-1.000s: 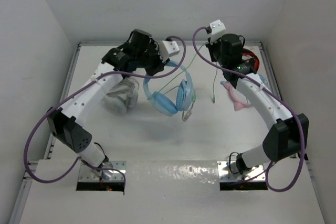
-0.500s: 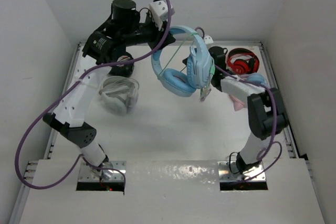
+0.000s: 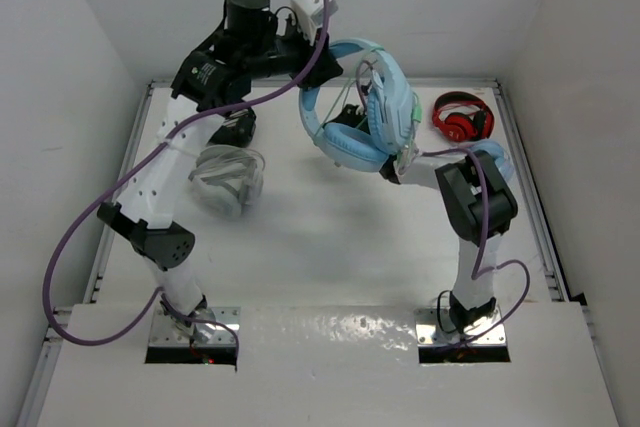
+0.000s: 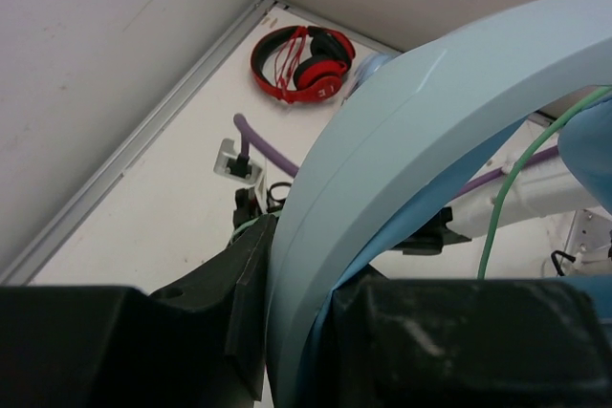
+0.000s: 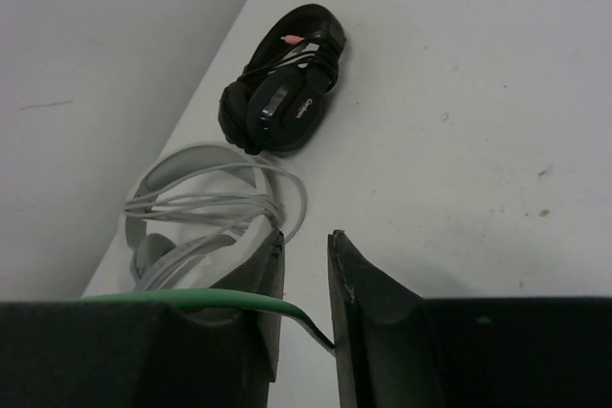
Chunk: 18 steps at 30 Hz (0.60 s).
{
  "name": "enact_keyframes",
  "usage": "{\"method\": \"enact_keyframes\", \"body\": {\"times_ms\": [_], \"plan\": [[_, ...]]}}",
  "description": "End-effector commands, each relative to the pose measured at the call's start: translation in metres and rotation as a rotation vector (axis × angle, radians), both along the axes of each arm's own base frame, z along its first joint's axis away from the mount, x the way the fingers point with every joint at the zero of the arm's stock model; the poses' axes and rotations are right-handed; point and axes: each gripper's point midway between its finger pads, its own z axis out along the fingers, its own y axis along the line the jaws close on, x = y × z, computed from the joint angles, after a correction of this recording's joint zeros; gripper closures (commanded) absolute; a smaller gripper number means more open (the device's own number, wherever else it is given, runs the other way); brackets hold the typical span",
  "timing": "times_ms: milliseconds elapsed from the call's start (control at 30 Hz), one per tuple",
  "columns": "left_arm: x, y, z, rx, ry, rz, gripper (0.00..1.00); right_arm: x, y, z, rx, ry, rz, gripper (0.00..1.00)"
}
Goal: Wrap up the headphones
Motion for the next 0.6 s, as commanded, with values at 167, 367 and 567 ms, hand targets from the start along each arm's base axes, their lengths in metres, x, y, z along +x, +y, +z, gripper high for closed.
{"method": "enact_keyframes", "body": {"times_ms": [167,367,567], "plan": [[-0.019,0.004,0.070,-0.170,-0.093,0.000,1.00,-0.003,0.028,-0.006,0.004,-0.021,0.020,0.61],[-0.024,0.008,0.081,-0.189,-0.107,0.011,1.00,0.000,0.021,-0.025,-0.046,0.004,-0.025,0.68],[-0.020,0.014,0.090,-0.227,-0.095,0.042,1.00,-0.005,0.026,-0.042,-0.119,0.019,-0.003,0.89]]}}
